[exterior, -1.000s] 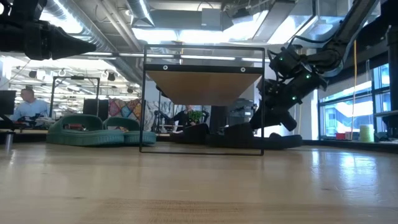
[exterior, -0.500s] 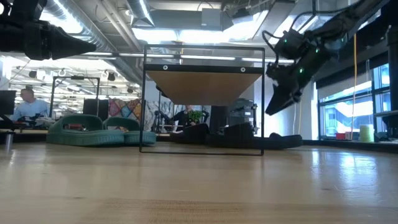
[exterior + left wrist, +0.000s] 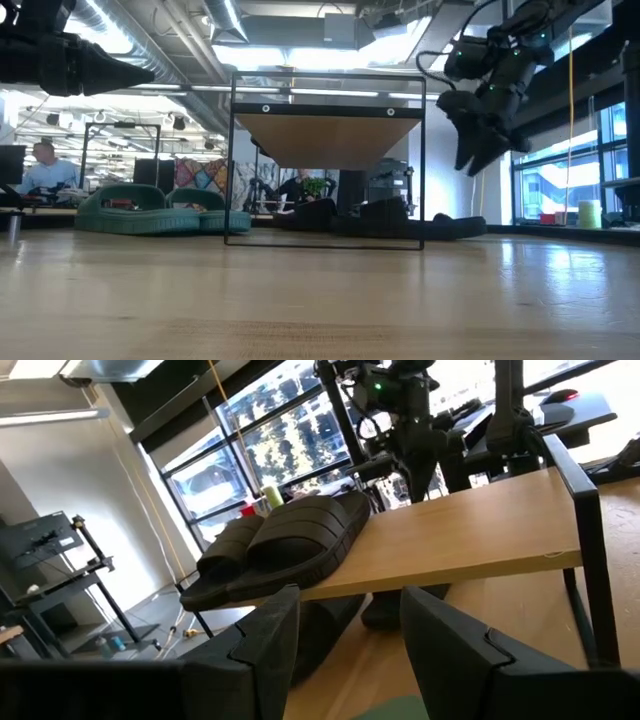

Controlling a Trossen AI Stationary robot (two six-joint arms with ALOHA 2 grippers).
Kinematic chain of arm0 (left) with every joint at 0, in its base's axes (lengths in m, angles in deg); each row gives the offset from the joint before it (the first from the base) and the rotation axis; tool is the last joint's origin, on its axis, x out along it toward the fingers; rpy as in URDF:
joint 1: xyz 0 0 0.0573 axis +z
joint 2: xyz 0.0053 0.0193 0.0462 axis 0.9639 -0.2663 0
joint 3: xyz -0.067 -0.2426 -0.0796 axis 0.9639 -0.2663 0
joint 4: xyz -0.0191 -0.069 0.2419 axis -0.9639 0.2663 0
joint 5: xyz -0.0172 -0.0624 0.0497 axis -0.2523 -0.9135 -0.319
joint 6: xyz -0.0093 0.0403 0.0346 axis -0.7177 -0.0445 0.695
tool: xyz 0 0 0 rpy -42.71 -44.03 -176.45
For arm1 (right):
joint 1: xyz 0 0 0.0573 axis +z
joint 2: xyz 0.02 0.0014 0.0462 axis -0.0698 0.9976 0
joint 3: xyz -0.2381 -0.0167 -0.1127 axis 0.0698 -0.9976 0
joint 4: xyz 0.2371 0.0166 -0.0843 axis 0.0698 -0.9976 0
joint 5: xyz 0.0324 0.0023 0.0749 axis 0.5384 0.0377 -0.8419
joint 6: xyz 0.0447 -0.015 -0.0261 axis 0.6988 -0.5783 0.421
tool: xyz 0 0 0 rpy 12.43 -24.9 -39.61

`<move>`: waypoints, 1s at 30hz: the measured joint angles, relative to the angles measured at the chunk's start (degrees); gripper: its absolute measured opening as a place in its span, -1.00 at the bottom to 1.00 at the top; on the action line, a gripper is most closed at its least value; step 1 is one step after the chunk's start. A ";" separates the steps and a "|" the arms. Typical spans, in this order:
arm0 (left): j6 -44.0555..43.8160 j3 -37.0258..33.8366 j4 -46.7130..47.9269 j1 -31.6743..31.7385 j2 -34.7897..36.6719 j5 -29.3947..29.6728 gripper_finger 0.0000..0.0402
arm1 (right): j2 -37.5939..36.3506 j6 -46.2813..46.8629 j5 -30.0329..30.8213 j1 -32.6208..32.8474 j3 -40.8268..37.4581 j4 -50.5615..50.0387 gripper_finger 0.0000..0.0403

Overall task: Pick and place slides into the shelf
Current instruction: Put the black slide under the shelf

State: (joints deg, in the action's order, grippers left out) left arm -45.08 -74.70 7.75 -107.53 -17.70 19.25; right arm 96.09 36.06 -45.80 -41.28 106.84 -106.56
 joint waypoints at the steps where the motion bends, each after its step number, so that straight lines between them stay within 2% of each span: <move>1: -0.48 0.01 0.01 -0.01 0.01 0.00 -0.16 | 0.01 2.77 0.11 0.00 -0.44 -0.27 -0.28; 4: -3.51 -0.01 0.00 -0.01 -0.01 0.00 -0.16 | 0.02 11.02 0.09 0.02 -2.42 -0.63 -0.28; 11: -5.69 -0.01 0.01 -0.02 0.01 0.00 -0.16 | 0.02 16.54 0.07 0.02 -6.55 0.56 -0.28; 30: -5.64 -0.01 0.01 0.00 0.01 0.00 -0.16 | 0.07 21.92 -1.04 0.02 -19.64 20.16 -0.28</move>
State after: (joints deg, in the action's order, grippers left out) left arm -50.72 -74.71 7.76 -107.53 -17.69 19.24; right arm 96.15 57.99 -46.85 -41.26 87.21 -86.40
